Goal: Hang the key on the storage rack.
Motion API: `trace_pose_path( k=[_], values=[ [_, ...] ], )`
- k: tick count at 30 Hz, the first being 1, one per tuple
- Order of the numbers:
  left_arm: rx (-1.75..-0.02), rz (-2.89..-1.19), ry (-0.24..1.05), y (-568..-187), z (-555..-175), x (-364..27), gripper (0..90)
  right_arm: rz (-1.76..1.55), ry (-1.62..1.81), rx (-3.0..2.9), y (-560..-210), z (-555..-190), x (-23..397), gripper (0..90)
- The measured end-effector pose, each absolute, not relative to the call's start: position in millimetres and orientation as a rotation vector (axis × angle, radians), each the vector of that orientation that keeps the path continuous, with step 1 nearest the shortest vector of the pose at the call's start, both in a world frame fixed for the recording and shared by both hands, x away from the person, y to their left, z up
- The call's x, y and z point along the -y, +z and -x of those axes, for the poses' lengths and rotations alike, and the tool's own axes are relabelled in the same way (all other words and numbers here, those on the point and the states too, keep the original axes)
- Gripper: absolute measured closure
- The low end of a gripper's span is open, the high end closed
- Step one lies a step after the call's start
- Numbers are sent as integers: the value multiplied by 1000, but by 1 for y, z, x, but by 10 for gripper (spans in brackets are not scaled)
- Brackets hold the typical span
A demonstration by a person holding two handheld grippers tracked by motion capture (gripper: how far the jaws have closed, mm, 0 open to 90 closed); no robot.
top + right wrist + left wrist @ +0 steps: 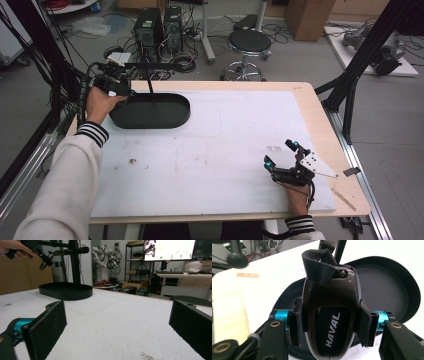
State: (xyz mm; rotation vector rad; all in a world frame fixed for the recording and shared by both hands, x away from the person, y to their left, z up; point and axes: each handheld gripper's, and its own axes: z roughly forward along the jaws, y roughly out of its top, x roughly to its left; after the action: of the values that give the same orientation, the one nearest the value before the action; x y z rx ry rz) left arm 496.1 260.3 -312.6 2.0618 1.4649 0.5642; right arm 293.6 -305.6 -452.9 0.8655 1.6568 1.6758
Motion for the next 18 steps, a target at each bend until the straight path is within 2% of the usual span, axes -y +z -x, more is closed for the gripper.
trace_pose_path(
  k=[9,18],
  values=[
    [-1475,-1991,653,-323,-500,-257,485,-866,1676,-1655,-453,-294,306,3],
    [-1462,-1990,635,-328,-501,-259,483,-868,1676,-1654,-453,-294,306,3]
  ],
)
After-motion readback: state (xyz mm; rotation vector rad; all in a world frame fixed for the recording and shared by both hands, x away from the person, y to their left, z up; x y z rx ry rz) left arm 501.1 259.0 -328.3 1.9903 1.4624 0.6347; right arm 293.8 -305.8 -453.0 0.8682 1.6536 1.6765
